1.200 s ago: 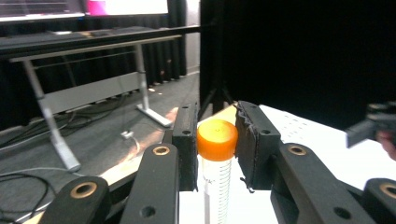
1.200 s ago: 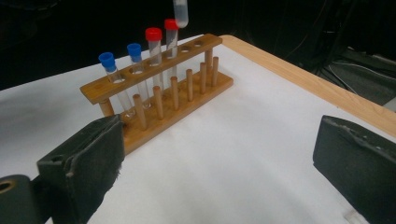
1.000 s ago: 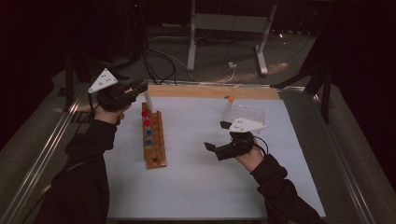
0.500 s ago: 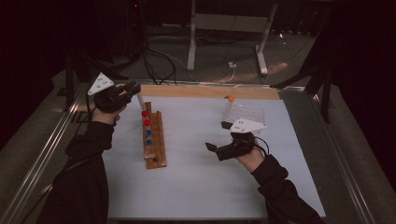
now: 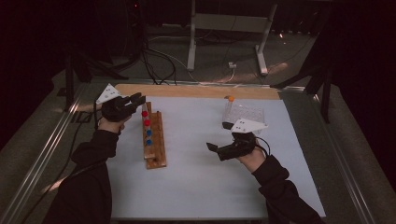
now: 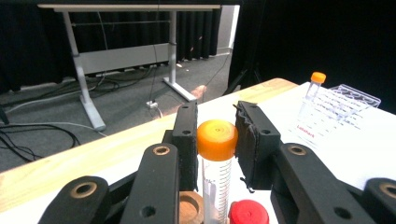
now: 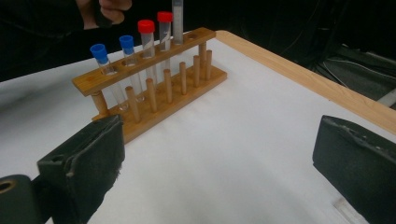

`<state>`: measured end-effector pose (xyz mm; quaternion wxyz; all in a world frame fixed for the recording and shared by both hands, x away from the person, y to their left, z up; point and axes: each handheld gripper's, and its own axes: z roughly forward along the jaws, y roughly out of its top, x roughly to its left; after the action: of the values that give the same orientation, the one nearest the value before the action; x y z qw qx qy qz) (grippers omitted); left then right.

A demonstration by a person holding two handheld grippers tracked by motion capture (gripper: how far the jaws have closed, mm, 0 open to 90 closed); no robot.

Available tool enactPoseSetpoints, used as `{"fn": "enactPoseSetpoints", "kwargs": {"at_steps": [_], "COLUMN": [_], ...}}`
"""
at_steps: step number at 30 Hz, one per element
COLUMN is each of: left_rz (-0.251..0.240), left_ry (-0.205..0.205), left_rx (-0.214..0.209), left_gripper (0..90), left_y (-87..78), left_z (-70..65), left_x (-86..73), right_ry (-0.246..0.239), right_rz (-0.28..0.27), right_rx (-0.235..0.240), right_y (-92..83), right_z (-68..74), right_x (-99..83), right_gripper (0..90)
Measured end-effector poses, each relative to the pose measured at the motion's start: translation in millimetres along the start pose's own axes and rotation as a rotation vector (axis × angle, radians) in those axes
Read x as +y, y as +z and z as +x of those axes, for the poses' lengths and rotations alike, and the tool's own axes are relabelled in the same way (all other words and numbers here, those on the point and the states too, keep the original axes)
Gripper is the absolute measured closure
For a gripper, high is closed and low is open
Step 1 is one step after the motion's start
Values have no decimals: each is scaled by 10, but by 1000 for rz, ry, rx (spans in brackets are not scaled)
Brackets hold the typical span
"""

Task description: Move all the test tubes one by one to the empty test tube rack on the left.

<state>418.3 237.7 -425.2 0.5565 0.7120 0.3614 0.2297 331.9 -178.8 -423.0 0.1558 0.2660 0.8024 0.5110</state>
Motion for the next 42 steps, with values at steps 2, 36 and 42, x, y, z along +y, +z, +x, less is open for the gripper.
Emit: {"fn": "enactPoseSetpoints", "kwargs": {"at_steps": [2, 36, 42], "left_rz": [6, -49, -74], "left_ry": [1, -76, -28], "left_rx": [-2, -26, -50], "left_gripper": [718, 248, 13], "left_y": [15, -108, -303], "left_z": [-6, 24, -77], "left_x": [-41, -90, 16], "right_ry": [1, -28, -24], "right_rz": [0, -66, -79], "right_rx": [2, -42, -112], "right_y": [-1, -91, -121], "right_z": [-2, -85, -287], "right_x": [-1, 31, 38], "right_gripper": [23, 24, 24]}}
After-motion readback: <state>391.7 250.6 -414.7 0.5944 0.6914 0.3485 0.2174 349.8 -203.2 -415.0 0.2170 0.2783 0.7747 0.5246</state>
